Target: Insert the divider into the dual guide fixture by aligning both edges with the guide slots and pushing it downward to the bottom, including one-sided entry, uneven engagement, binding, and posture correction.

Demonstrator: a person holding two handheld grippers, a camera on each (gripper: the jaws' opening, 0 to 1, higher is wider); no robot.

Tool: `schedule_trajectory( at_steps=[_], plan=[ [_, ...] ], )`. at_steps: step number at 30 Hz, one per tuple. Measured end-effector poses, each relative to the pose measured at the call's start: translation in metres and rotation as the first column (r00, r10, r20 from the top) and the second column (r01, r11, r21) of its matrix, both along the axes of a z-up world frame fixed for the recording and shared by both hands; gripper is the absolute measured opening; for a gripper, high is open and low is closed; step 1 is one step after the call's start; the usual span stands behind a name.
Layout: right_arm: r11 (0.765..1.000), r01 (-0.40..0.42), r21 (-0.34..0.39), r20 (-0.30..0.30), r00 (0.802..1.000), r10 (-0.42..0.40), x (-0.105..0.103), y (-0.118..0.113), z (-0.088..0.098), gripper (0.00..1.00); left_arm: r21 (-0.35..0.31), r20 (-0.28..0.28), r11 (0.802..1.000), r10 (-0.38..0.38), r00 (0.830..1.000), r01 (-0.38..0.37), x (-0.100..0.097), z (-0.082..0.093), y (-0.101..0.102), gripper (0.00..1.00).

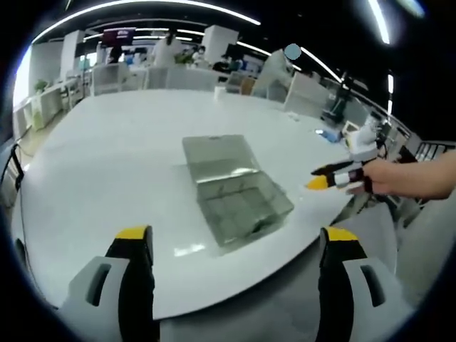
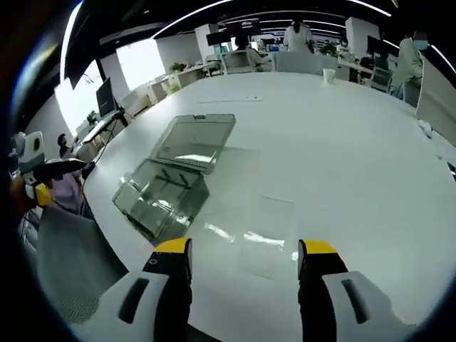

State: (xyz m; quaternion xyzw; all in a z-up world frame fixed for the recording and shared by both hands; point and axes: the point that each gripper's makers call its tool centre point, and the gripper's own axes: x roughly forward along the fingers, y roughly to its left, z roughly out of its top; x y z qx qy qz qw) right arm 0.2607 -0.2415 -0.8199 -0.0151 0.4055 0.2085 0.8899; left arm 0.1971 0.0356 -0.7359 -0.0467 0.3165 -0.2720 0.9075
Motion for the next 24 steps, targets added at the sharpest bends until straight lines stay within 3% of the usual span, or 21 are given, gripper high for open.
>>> schedule_trajectory(
  at_steps=[10,24],
  plan=[
    [0.998,0.022,-0.053,-0.018,1.000,-0.023,0.018,0.000,-0.020,0.48,-0.005,-0.007,1.000,-0.013,1.000,0.013,0.004,-0.004,-0.005,0.93],
    [0.994,0.039,-0.099,-0.051,0.998,-0.045,0.026,0.002,-0.037,0.40,-0.015,-0.022,1.000,0.000,1.000,0.000,0.008,-0.011,0.001,0.93]
  ],
)
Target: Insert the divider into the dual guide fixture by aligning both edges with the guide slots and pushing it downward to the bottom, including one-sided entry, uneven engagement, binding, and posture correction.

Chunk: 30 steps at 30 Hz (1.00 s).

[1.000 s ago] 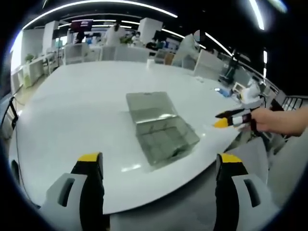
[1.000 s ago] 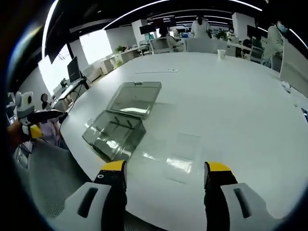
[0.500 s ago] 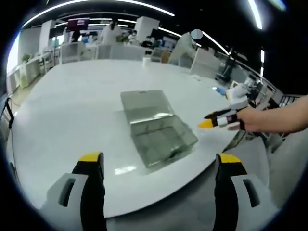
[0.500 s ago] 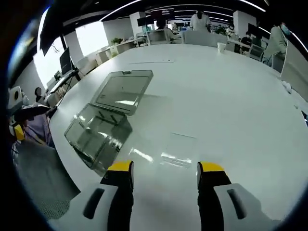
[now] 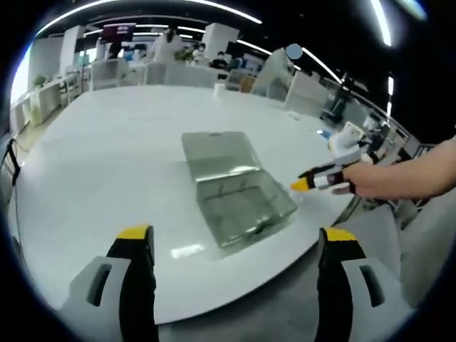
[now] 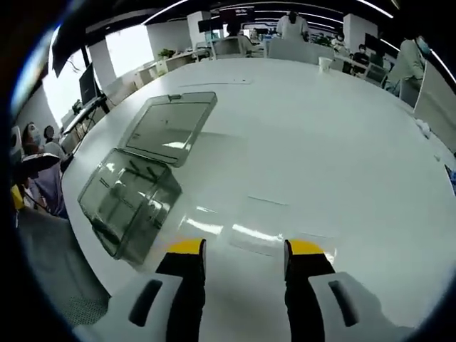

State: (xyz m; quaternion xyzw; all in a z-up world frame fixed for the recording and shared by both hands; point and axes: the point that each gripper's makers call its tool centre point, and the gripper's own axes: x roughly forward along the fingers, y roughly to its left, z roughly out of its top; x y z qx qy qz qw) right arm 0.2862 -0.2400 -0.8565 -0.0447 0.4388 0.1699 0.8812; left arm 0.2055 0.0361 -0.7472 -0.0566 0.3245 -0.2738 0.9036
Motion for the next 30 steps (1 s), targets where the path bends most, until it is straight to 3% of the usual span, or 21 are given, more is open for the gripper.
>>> schedule_trajectory(
  at_steps=[13,30],
  plan=[
    [0.999,0.024,-0.027,-0.029,0.999,-0.025,-0.002,0.000,-0.009,0.38,-0.003,-0.008,1.000,0.005,1.000,-0.005,0.005,-0.002,0.003,0.93],
    [0.994,0.057,-0.088,-0.003,0.998,-0.058,0.006,-0.010,-0.014,0.31,-0.006,-0.016,1.000,0.009,1.000,-0.009,0.008,-0.006,0.005,0.93]
  ],
)
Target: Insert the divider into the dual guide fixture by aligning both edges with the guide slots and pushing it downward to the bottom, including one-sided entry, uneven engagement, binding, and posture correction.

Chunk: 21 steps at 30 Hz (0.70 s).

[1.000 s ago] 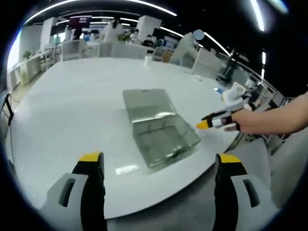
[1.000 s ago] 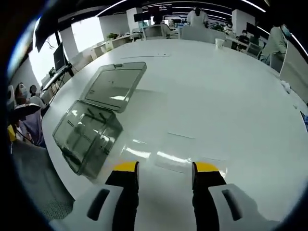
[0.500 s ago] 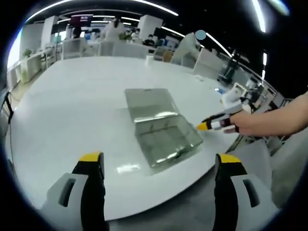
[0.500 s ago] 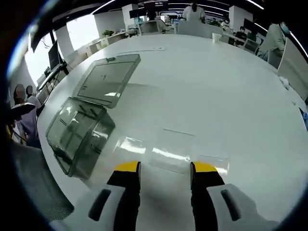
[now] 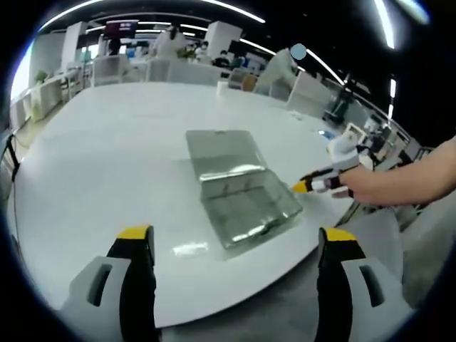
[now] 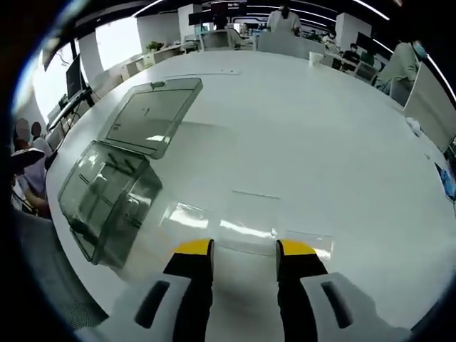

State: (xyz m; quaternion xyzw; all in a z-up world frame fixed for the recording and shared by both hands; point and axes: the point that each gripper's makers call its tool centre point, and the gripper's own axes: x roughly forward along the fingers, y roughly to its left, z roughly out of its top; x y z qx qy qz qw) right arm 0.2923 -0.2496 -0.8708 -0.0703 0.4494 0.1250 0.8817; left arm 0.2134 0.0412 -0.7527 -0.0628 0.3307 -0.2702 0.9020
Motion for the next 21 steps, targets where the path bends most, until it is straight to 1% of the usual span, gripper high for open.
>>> schedule_trajectory(
  at_steps=[12,19,21],
  plan=[
    [1.000,0.008,-0.003,0.004,1.000,-0.008,-0.0008,0.0001,0.0005,0.31,0.002,0.002,1.000,-0.001,1.000,0.001,0.0014,0.0015,0.0004,0.93],
    [1.000,-0.006,0.001,0.008,1.000,0.006,0.0004,-0.0009,-0.0007,0.30,0.007,0.000,1.000,-0.002,1.000,0.002,0.0010,0.0013,0.0014,0.92],
    [1.000,-0.009,0.013,0.010,1.000,0.009,0.0003,-0.0003,-0.0010,0.30,0.007,-0.001,1.000,-0.004,1.000,0.004,0.0009,0.0016,0.0008,0.92]
  ],
)
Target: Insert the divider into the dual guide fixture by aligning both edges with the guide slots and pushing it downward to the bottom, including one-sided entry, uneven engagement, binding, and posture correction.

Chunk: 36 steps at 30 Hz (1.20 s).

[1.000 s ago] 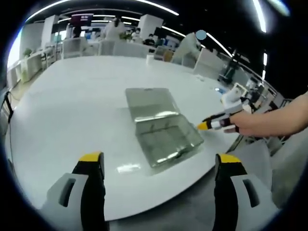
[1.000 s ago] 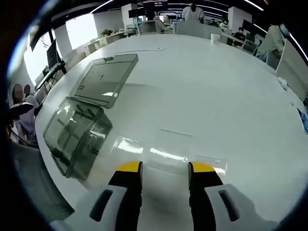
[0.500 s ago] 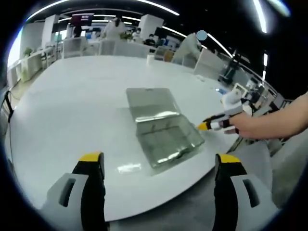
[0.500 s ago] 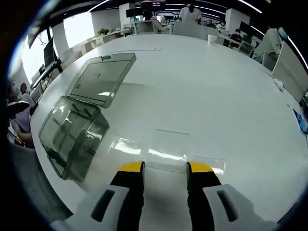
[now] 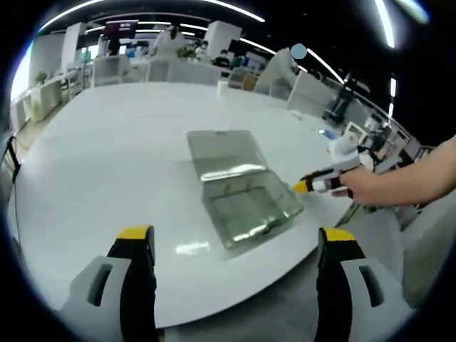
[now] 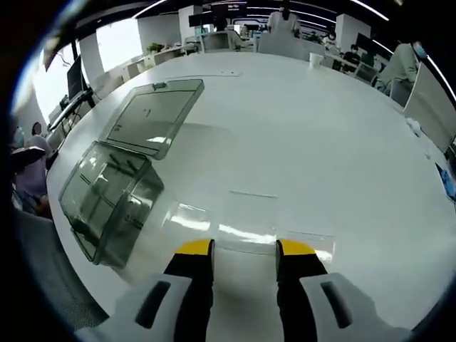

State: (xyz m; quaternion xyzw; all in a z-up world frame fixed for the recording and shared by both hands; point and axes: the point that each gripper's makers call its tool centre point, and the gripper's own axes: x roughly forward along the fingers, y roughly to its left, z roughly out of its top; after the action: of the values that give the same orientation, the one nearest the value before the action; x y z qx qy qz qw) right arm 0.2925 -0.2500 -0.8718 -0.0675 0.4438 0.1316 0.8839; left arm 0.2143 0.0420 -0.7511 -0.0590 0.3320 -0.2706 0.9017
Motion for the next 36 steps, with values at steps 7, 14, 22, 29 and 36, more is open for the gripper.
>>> schedule_trajectory(
  at_steps=[7,14,22,29,36],
  plan=[
    [1.000,-0.019,0.016,0.012,1.000,0.019,-0.0013,0.0009,0.0008,0.30,0.003,0.001,1.000,-0.004,1.000,0.004,0.0003,0.0008,-0.0010,0.92],
    [0.999,-0.035,0.023,0.021,0.999,0.034,-0.0021,0.0026,0.0016,0.30,0.003,-0.001,1.000,-0.007,1.000,0.007,-0.0003,0.0008,-0.0020,0.92],
    [0.999,-0.039,0.024,0.024,0.999,0.039,-0.0022,0.0027,0.0015,0.30,0.000,-0.004,1.000,-0.002,1.000,0.002,0.0001,-0.0002,-0.0014,0.92],
    [0.999,-0.048,0.024,0.022,0.999,0.048,-0.0038,0.0003,0.0001,0.29,-0.008,-0.010,1.000,-0.001,1.000,0.001,-0.0004,-0.0011,-0.0036,0.92],
    [0.999,-0.045,0.031,0.032,0.999,0.044,-0.0057,0.0025,0.0047,0.29,-0.011,-0.010,1.000,-0.006,1.000,0.006,0.0005,-0.0010,-0.0068,0.92]
  ],
)
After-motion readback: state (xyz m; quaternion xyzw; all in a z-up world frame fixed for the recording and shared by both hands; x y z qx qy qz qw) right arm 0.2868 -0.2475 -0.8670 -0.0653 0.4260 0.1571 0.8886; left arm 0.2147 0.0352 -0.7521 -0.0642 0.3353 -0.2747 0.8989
